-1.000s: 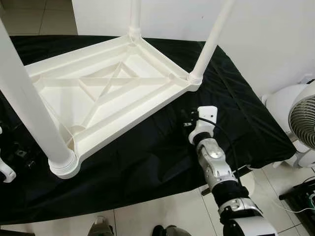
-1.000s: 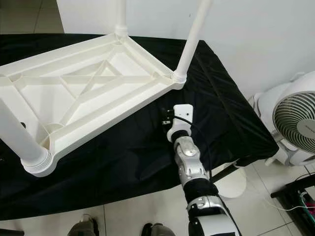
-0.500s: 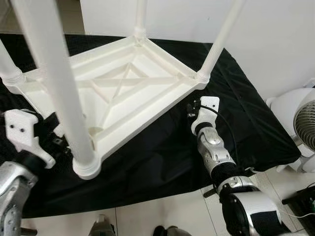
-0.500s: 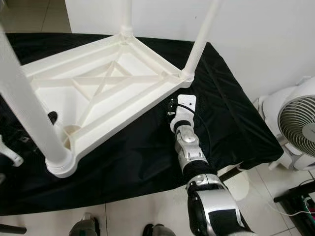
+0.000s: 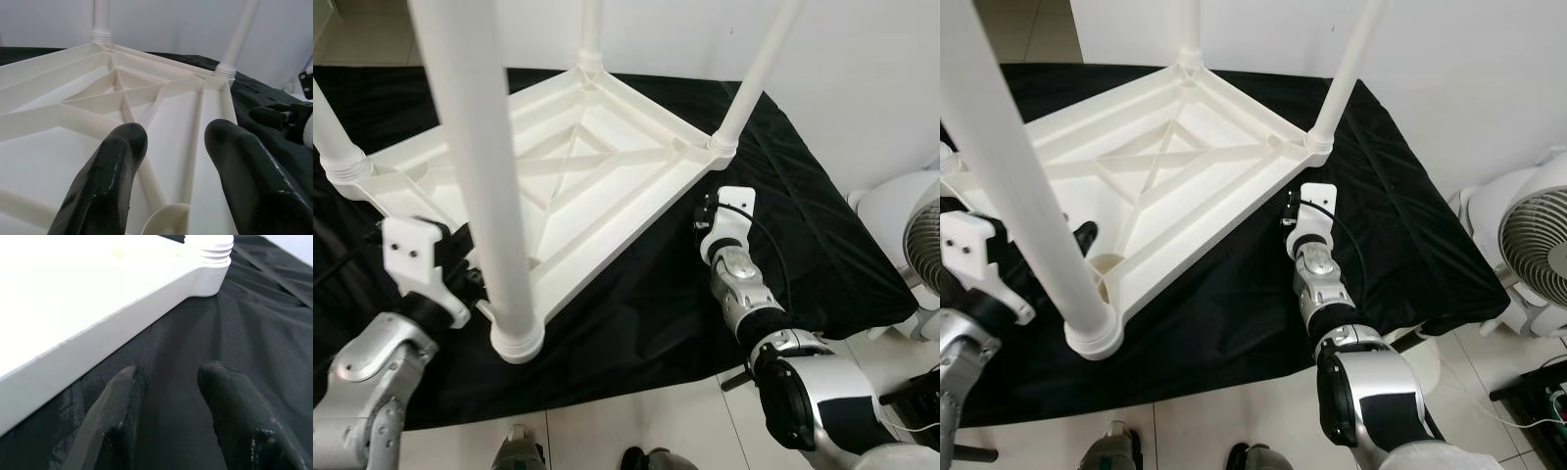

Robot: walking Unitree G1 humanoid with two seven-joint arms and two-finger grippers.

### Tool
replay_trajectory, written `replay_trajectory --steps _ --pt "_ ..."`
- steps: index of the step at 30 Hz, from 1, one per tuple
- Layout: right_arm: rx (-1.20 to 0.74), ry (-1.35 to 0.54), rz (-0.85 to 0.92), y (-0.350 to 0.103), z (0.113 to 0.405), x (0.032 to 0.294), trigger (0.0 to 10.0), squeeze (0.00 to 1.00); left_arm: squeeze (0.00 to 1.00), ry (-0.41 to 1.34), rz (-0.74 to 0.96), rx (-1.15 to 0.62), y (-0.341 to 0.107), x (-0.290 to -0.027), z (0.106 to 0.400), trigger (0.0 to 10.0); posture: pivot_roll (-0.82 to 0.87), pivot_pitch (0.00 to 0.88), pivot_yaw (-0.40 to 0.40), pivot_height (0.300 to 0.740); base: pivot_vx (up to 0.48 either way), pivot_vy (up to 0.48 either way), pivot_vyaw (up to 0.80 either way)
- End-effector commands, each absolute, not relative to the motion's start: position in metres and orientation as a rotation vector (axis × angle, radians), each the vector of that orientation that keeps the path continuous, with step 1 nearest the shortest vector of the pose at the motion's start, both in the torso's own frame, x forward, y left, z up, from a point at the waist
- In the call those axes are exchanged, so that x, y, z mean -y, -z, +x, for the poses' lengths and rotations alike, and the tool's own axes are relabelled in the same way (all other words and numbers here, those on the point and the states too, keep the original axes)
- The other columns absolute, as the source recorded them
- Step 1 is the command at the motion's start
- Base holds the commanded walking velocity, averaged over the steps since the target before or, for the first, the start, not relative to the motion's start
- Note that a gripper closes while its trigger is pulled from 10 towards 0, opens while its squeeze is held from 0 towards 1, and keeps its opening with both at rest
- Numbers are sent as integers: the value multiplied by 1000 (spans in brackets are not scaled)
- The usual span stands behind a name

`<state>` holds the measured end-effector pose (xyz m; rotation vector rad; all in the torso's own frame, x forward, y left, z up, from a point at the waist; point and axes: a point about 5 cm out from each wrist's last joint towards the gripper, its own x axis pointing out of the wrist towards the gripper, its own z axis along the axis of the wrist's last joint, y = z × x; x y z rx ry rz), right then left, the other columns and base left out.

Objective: Building children table

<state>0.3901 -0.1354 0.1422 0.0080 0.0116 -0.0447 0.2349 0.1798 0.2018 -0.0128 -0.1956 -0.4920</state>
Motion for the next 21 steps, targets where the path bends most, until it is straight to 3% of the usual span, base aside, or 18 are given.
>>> replay_trajectory --steps 1,11,21 --pt "-18 65 24 -141 390 144 10000 0 0 521 -17 178 -198 -172 236 10000 261 165 -95 740 0 0 0" --pt "-53 0 51 -147 396 139 10000 0 0 635 -77 204 -200 -132 242 10000 247 175 -86 740 0 0 0" --pt "-54 -58 73 -153 400 132 10000 0 0 693 -98 202 -204 -110 236 10000 237 210 -105 740 0 0 0"
